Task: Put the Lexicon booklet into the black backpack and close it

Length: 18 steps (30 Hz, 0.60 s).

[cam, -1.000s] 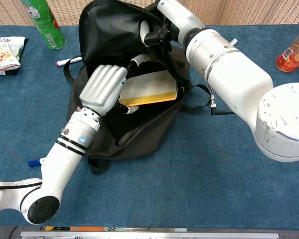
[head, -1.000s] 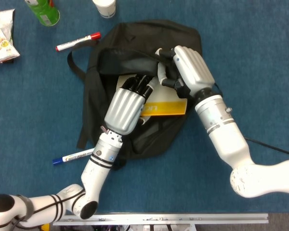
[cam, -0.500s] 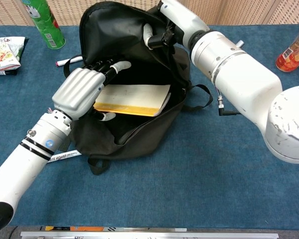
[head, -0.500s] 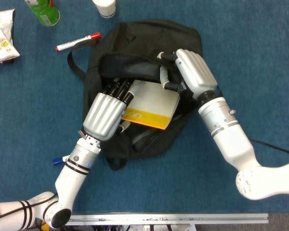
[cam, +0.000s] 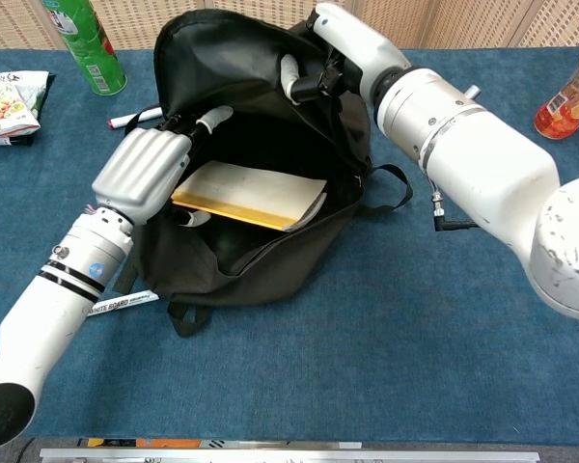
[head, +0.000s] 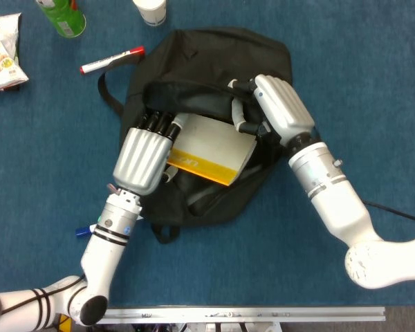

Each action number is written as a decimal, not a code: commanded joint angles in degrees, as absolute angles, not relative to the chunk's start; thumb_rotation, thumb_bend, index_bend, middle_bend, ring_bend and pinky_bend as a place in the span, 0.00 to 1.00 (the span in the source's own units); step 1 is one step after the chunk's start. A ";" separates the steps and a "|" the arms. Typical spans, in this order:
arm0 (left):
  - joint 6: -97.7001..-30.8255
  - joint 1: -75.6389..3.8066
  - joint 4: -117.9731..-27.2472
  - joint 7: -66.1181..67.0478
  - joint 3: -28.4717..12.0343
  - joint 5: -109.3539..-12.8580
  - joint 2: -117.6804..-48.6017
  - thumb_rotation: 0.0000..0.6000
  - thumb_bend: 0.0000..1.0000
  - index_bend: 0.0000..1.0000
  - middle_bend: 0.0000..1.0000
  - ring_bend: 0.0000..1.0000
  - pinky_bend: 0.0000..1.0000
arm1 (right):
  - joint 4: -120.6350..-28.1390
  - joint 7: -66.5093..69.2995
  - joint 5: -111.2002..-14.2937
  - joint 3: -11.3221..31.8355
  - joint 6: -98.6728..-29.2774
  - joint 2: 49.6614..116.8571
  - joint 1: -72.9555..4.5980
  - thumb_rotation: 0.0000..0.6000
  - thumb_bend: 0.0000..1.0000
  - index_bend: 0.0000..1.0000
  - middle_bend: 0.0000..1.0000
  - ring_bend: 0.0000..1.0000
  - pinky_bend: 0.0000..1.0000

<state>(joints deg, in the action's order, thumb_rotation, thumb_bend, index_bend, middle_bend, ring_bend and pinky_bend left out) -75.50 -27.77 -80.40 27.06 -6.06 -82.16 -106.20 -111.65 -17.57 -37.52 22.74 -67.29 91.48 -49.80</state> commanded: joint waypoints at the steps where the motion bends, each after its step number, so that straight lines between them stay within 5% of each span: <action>1: -74.38 -28.71 -77.93 28.32 -7.17 -81.01 -109.38 1.00 0.03 0.03 0.01 0.08 0.26 | -111.85 -17.55 -37.69 22.59 -67.37 91.61 -49.81 1.00 0.69 0.66 0.60 0.58 0.83; 11: -72.93 -31.56 -74.56 33.06 -12.74 -76.45 -115.00 1.00 0.03 0.00 0.00 0.06 0.26 | -111.75 -17.41 -37.92 22.34 -67.63 92.44 -50.04 1.00 0.69 0.66 0.60 0.58 0.84; 18: -72.58 -30.34 -80.70 37.14 -13.06 -72.57 -111.35 1.00 0.03 0.00 0.00 0.06 0.26 | -111.65 -17.14 -38.40 22.24 -67.61 91.78 -49.66 1.00 0.69 0.66 0.60 0.58 0.84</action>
<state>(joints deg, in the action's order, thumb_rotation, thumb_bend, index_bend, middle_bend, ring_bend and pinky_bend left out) -72.49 -30.90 -78.37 35.63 -13.30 -73.25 -113.14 -111.69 -17.17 -38.38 22.22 -67.65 91.82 -49.69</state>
